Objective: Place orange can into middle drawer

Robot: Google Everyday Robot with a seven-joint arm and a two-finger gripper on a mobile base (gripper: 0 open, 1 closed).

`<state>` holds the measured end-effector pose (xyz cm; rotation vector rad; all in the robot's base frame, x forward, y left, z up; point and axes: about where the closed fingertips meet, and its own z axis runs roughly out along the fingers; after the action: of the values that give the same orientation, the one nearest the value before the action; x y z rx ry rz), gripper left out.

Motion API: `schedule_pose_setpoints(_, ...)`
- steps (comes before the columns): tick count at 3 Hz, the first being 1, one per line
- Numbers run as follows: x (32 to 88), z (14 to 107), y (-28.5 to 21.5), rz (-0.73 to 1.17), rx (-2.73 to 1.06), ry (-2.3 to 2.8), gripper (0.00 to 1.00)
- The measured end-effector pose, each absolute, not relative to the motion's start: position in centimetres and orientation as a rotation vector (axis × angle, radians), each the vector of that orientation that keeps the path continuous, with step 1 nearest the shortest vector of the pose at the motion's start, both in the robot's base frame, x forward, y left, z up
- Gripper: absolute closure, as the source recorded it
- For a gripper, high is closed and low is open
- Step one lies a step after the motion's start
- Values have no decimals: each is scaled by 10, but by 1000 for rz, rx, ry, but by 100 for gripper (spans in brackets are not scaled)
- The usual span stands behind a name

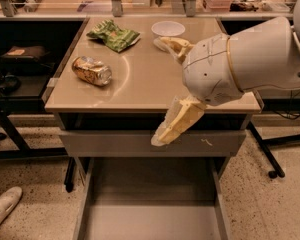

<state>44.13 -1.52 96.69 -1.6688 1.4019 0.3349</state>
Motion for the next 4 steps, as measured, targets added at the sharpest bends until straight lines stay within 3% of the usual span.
schedule_pose_setpoints(1, 442, 965, -9, 346, -1670, 1388, 0)
schedule_pose_setpoints(4, 500, 923, 96, 610, -1601, 1209, 0)
